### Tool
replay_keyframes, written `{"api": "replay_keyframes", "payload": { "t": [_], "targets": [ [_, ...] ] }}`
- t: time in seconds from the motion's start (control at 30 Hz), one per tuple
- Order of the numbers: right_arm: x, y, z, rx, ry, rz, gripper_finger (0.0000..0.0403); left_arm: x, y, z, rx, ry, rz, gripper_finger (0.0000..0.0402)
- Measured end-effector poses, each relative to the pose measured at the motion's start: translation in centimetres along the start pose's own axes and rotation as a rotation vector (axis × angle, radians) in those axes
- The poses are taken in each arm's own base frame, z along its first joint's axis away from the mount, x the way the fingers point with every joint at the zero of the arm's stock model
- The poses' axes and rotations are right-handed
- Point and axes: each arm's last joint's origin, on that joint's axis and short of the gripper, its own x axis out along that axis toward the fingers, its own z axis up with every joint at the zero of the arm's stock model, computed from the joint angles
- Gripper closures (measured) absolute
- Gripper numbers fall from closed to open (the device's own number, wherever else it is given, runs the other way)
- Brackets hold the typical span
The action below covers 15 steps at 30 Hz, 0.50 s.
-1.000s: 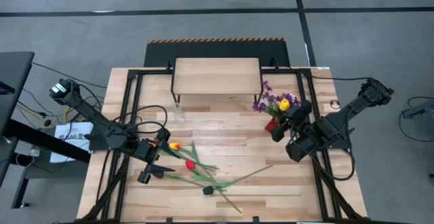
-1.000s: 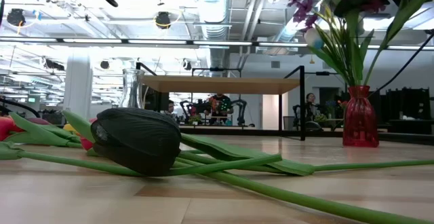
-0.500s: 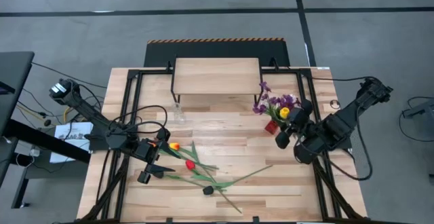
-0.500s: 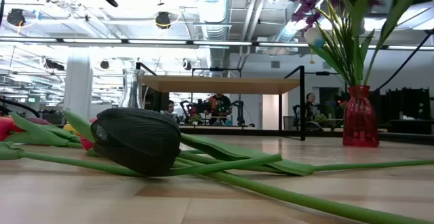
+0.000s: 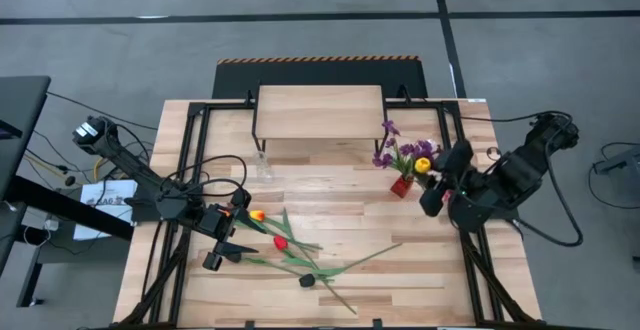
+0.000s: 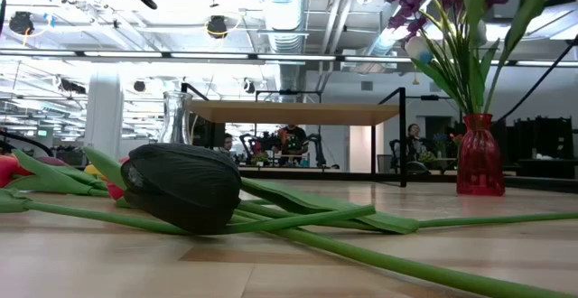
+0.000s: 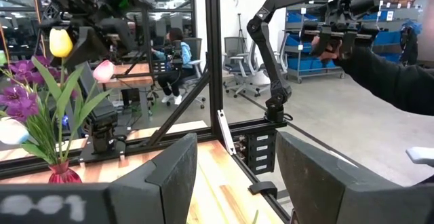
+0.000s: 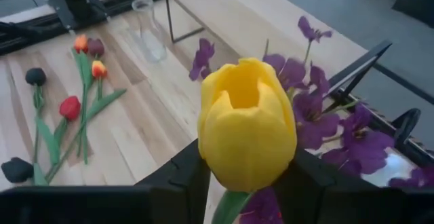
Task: Pick and place flowers into a vace then onto a shelf
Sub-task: Put the right yellow flower into the red vase
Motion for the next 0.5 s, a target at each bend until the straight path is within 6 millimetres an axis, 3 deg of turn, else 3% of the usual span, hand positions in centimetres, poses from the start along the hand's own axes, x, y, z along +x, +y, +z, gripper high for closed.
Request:
{"api": "replay_keyframes", "payload": {
  "t": [0.27, 0.5],
  "targets": [
    [0.6, 0.1, -0.2, -0.01, 0.014, -0.044, 0.0293, 0.0, 0.0, 0.0, -0.003, 0.0, 0.0, 0.0209],
    [2.1, 0.4, -1.7, -0.017, 0.087, -0.081, 0.0302, 0.0, 0.0, 0.0, -0.01, 0.0, 0.0, 0.0209]
  ]
}}
